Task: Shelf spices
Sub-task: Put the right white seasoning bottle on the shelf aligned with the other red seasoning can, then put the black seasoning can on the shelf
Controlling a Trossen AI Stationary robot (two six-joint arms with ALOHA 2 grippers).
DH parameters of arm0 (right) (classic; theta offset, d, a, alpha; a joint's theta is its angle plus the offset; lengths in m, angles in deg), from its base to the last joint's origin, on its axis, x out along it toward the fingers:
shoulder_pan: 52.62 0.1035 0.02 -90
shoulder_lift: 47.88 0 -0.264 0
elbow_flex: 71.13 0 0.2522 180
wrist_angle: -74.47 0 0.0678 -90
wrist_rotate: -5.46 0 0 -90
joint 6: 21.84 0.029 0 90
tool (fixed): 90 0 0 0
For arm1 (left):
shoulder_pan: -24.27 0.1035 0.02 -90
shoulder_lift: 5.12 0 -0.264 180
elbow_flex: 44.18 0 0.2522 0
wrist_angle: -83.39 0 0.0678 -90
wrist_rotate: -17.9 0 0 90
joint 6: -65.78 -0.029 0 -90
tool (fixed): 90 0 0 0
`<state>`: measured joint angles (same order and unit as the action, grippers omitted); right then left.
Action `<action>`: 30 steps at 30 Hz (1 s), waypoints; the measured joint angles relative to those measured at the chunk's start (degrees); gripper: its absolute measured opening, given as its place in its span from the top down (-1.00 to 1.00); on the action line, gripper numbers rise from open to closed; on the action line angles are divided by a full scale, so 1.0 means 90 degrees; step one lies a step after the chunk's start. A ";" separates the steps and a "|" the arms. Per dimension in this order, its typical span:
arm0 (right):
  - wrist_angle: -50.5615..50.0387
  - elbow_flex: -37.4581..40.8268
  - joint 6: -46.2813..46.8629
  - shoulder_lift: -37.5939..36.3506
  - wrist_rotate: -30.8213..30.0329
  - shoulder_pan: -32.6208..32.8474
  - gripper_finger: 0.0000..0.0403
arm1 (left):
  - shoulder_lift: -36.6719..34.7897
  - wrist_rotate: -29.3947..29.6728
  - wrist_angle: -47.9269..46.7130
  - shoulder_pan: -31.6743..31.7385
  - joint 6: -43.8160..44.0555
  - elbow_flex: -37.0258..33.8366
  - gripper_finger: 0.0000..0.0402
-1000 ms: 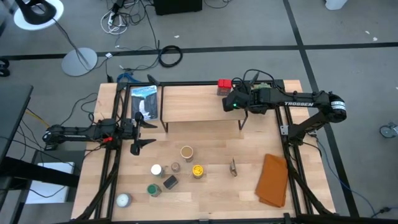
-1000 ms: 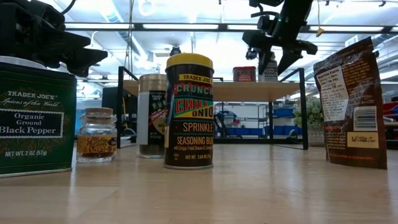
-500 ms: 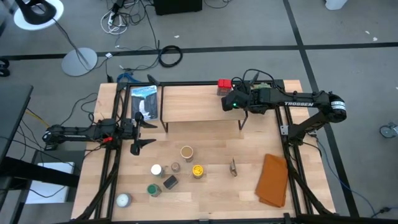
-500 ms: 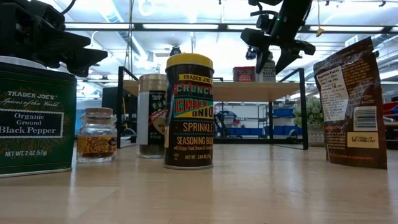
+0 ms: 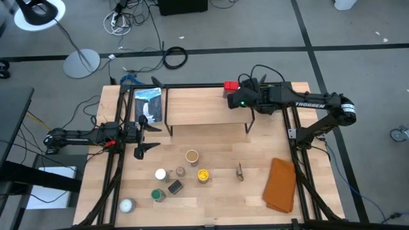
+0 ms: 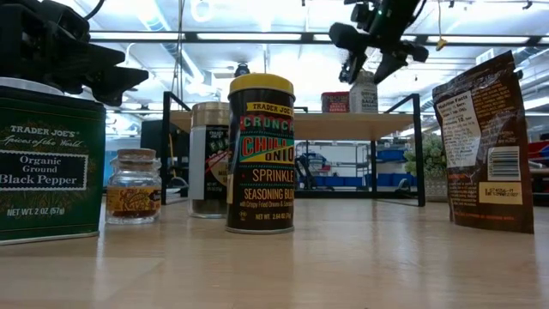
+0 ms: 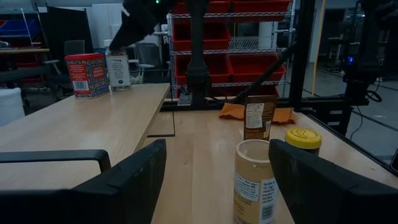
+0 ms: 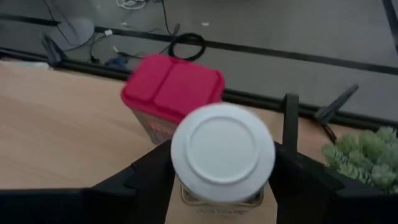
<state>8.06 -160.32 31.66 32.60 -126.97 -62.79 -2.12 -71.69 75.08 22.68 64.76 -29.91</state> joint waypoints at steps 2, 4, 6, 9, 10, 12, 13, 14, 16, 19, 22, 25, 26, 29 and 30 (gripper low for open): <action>-0.0039 -0.0083 -0.0068 0.0000 -0.0048 0.0000 -0.18 | 0.0000 -0.0001 -0.0002 -0.0002 -0.0002 0.0000 -0.43; -0.0195 -0.0172 -0.0076 0.0000 -0.0149 0.0000 -0.17 | 0.0000 0.0000 0.0001 -0.0001 0.0000 -0.0002 -0.43; -0.0328 -0.0201 -0.0076 -0.0002 -0.0284 0.0002 -0.17 | -0.0001 0.0000 0.0029 0.0000 -0.0001 0.0000 -0.43; -0.0530 -0.0201 0.0036 -0.0002 -0.0394 0.0002 -0.17 | -0.0002 0.0000 0.0066 0.0001 -0.0002 0.0000 -0.43; -0.0592 -0.0201 0.0075 -0.0002 -0.0406 0.0002 -0.17 | 0.0000 -0.0001 0.0080 -0.0002 0.0000 0.0000 -0.43; -0.0616 -0.0201 0.0096 -0.0002 -0.0407 0.0002 -0.17 | 0.0000 -0.0001 0.0096 0.0000 -0.0001 -0.0001 -0.43; -0.0610 -0.0201 0.0096 -0.0002 -0.0407 0.0002 -0.17 | 0.0000 0.0000 0.0100 -0.0001 -0.0001 -0.0001 -0.43; -0.0602 -0.0201 0.0097 -0.0002 -0.0420 0.0004 -0.17 | -0.0001 0.0001 0.0100 0.0000 -0.0002 0.0000 -0.43; -0.0579 -0.0201 0.0100 -0.0002 -0.0488 0.0034 -0.17 | 0.0000 -0.0001 0.0101 -0.0002 -0.0002 -0.0001 -0.43; -0.0522 -0.0201 0.0101 -0.0002 -0.0616 0.0039 -0.17 | 0.0000 0.0000 0.0105 -0.0001 -0.0001 -0.0001 -0.43; -0.0396 -0.0201 0.0074 -0.0002 -0.0735 0.0038 -0.17 | -0.0002 0.0002 0.0112 -0.0002 -0.0002 0.0000 -0.43; -0.0376 -0.0249 0.0042 -0.0001 -0.0845 0.0039 -0.17 | -0.0002 -0.0001 0.0112 -0.0001 -0.0002 0.0000 -0.43; -0.0368 -0.0283 0.0017 -0.0002 -0.0875 0.0039 -0.17 | -0.0002 0.0000 0.0112 -0.0002 -0.0002 -0.0001 -0.43; -0.0404 -0.0447 -0.0119 0.0000 -0.0903 0.0051 -0.17 | -0.0001 -0.0001 0.0112 -0.0001 0.0000 -0.0002 -0.43; -0.0453 -0.0532 -0.0131 0.0000 -0.0908 0.0073 -0.17 | 0.0000 0.0000 0.0112 -0.0001 0.0000 0.0000 -0.43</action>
<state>3.98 -165.11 30.49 32.60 -135.14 -62.14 -2.12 -71.70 76.09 22.67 64.76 -29.91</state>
